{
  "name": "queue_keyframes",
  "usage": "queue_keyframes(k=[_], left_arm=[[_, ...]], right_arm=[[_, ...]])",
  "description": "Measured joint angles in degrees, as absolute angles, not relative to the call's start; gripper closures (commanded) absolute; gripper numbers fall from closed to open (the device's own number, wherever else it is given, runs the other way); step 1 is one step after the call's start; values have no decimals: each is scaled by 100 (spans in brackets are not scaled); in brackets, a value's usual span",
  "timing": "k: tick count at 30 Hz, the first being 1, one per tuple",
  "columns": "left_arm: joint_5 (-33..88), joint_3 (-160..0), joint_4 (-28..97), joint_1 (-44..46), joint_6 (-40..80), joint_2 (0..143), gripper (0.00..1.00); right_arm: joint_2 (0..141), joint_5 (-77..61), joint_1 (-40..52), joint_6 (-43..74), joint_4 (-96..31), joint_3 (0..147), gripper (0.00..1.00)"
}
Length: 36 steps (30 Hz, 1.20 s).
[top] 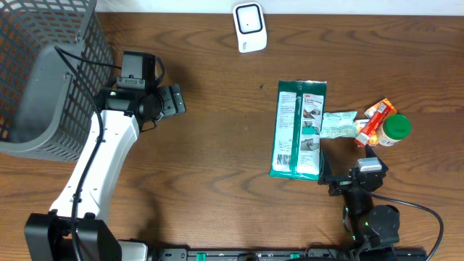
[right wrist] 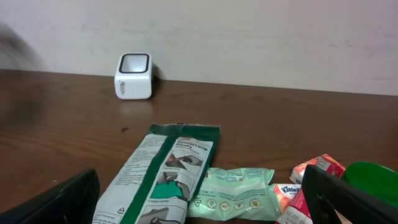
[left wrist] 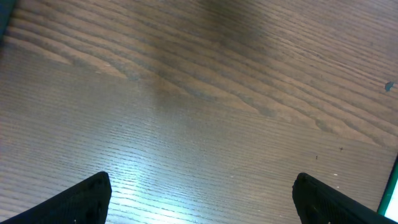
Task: Scan the item barcode
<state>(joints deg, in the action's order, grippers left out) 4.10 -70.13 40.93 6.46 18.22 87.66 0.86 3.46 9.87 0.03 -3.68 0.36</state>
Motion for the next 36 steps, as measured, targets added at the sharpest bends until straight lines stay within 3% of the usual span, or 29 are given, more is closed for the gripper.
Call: queue_keyframes(k=[25,36], left_arm=[[410,-7002,3756,646,1820,8637,6],[189,-6989,2694,642,1817,5714,6]], right_arm=[[84,346,987,3,-368,36,1],[86,346,987,3,-370,36,1]])
